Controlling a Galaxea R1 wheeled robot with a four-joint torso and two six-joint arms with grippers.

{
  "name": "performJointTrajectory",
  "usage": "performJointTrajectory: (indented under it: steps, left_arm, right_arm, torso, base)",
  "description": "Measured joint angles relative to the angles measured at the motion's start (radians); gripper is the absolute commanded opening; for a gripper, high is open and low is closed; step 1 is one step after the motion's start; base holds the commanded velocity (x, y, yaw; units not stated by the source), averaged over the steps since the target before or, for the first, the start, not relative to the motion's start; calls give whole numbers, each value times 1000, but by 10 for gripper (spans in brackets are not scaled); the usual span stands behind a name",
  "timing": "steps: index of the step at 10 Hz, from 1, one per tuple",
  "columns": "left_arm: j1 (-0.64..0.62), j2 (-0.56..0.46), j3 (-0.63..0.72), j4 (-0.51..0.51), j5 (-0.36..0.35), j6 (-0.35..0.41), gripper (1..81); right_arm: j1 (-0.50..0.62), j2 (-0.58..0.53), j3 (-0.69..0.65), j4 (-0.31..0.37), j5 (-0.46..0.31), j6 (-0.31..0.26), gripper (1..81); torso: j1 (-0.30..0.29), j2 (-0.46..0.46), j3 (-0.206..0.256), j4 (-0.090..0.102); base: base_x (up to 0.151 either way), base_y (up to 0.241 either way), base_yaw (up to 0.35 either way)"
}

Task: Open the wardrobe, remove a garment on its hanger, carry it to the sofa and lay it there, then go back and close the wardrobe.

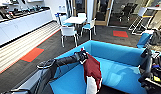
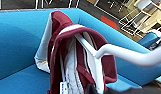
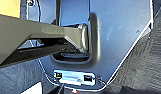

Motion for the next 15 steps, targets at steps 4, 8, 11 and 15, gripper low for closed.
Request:
performJointTrajectory:
  steps: [4,8,11,15]
  left_arm:
    - [30,-3,-44,64,46,0,10]
    - [83,-5,-60,148,109,-2,10]
    - [104,16,-150,228,140,-7,10]
    - [126,42,-270,279,145,-18,10]
  right_arm:
    - [1,-1,0,0,13,0,811]
    - [1,3,0,0,19,0,811]
    - [0,11,0,0,28,0,811]
    - [-7,10,-5,1,42,0,811]
  torso:
    - [0,0,0,92]
    - [0,0,0,91]
    - [0,0,0,91]
    - [0,0,0,92]
  base:
    - [0,0,0]
    - [0,0,0]
    - [0,0,0]
    - [0,0,0]
